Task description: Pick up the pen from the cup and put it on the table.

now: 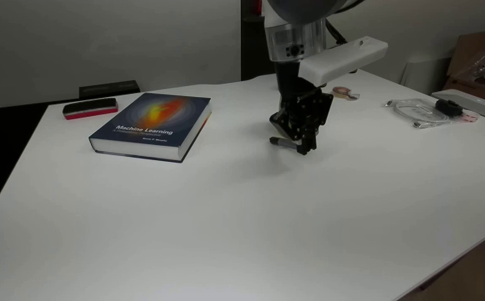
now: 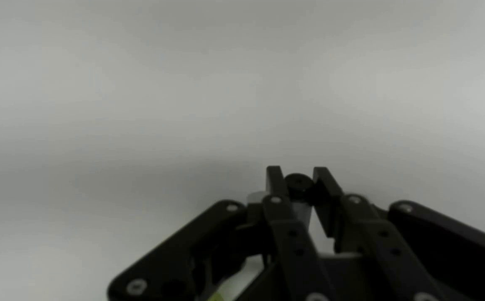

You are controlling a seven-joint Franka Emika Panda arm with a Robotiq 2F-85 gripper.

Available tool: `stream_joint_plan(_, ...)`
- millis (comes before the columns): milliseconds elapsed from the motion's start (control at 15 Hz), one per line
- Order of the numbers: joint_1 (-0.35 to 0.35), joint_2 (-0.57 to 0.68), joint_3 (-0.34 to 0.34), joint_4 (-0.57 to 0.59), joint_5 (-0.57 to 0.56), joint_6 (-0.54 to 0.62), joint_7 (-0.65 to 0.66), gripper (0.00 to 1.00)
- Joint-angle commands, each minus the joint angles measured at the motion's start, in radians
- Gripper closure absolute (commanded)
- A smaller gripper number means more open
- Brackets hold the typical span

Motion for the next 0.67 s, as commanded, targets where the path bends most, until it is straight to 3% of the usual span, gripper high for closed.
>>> stream_joint_plan(0,-0.016,0.013,0.016,0.019,0.032,-0.067,-0.032,0.52)
stream_joint_plan(467,-0.038,-0.03,0.006,0.002,0.075,-0.083,-0.022,0.06)
stream_joint_plan(600,-0.039,-0.064,0.0,-0.018,0.091,-0.079,0.007,0.0)
